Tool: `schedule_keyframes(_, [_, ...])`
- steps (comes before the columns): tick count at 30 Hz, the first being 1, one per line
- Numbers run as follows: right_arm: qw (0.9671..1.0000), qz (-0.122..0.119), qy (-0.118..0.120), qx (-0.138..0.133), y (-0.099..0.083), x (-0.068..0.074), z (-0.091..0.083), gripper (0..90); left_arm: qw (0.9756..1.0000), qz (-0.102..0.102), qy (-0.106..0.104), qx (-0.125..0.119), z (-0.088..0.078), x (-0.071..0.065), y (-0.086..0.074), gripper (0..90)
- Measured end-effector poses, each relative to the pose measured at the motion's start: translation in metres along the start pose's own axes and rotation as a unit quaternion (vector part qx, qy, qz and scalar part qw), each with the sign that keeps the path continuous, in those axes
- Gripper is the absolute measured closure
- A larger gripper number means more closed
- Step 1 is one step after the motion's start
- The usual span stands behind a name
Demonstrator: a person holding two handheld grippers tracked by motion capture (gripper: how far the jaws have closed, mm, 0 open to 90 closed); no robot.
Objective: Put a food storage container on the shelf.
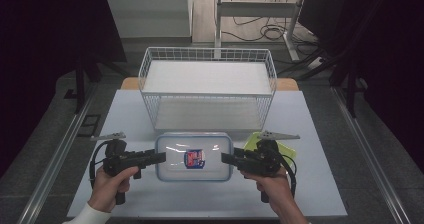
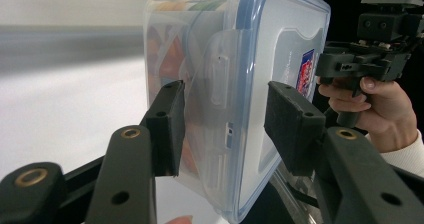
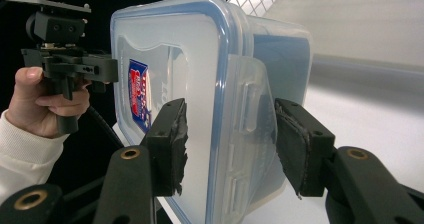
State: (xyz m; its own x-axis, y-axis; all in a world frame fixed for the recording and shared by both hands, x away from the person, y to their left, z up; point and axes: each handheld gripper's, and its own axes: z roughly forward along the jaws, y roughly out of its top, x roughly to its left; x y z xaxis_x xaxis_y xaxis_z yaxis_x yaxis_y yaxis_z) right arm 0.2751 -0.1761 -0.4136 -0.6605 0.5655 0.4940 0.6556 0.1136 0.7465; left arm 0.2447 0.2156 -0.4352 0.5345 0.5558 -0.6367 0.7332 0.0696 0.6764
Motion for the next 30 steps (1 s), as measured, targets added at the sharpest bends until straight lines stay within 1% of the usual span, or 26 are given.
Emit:
schedule_keyframes(4, [1.0,-0.005,-0.004,-0.004,0.005,0.002,-0.005,48.6,1.0,0.008,-0.002,0.0,0.002,-0.004,0.009,51.8])
schedule_keyframes(8, [0.9998,-0.011,-0.008,-0.012,0.012,0.002,-0.012,48.5,0.9998,0.021,-0.003,-0.001,0.005,-0.011,0.022,51.8])
schedule_keyframes(13, [0.9993,-0.022,-0.011,-0.028,0.026,0.004,-0.024,48.6,0.9992,0.038,-0.005,-0.01,0.005,-0.023,0.039,51.9])
schedule_keyframes(18, [0.9985,-0.035,-0.01,-0.042,0.04,0.008,-0.033,48.6,0.9985,0.051,-0.005,-0.017,0.002,-0.033,0.054,51.9])
schedule_keyframes(19, [0.9983,-0.038,-0.009,-0.045,0.046,0.01,-0.035,48.6,0.9984,0.054,-0.005,-0.018,0.001,-0.035,0.057,51.9])
schedule_keyframes(23, [0.9977,-0.045,-0.009,-0.049,0.053,0.013,-0.038,48.6,0.9979,0.061,-0.005,-0.023,-0.003,-0.04,0.065,51.9])
schedule_keyframes(30, [0.9965,-0.06,-0.009,-0.057,0.07,0.018,-0.039,48.7,0.997,0.069,-0.006,-0.033,-0.009,-0.043,0.079,51.9])
